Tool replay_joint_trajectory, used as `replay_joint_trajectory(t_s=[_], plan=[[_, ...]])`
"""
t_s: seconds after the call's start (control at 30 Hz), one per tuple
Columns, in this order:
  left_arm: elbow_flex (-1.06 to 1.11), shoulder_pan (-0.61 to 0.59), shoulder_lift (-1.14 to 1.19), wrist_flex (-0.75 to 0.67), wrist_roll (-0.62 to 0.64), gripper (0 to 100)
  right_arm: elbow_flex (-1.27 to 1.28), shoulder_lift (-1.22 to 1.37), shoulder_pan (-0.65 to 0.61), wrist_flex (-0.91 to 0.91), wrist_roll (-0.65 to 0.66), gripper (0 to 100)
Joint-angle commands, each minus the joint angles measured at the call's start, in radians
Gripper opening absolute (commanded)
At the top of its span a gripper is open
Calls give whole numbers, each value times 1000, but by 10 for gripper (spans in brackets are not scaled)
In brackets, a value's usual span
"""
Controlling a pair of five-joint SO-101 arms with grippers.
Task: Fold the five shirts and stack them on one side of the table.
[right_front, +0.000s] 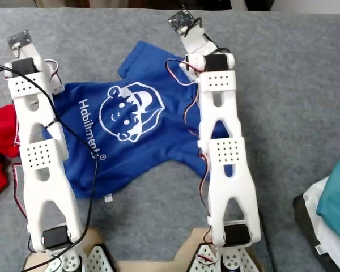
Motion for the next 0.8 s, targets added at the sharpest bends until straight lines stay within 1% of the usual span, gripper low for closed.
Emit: replay_joint_trajectory(t_s=[0.0,0.13,0.23,0.3,0.37,0.43,0.57,0.6,0.67,0.73,0.77], plan=[[-29,-28,-70,46,-64,19,-10,-148,8,25,-21,249],[86,-77,-124,46,-195,19,-10,-193,-31,60,-52,249],[192,-104,-183,46,-325,19,-10,-193,-113,143,-57,249],[244,-121,-220,44,-381,19,10,-177,-165,201,-57,249],[252,-143,-242,38,-362,19,51,-160,-200,238,-57,249],[229,-164,-242,11,-290,20,93,-150,-222,272,-60,249],[222,-172,-154,-71,-213,20,213,-143,-222,293,-61,236],[222,-169,-119,-87,-201,20,242,-140,-219,293,-61,207],[212,-160,-58,-97,-196,20,298,-140,-211,305,-61,118],[176,-147,-33,-87,-198,20,348,-140,-209,334,-58,26],[146,-146,-30,-71,-196,20,367,-140,-209,356,-54,0]])
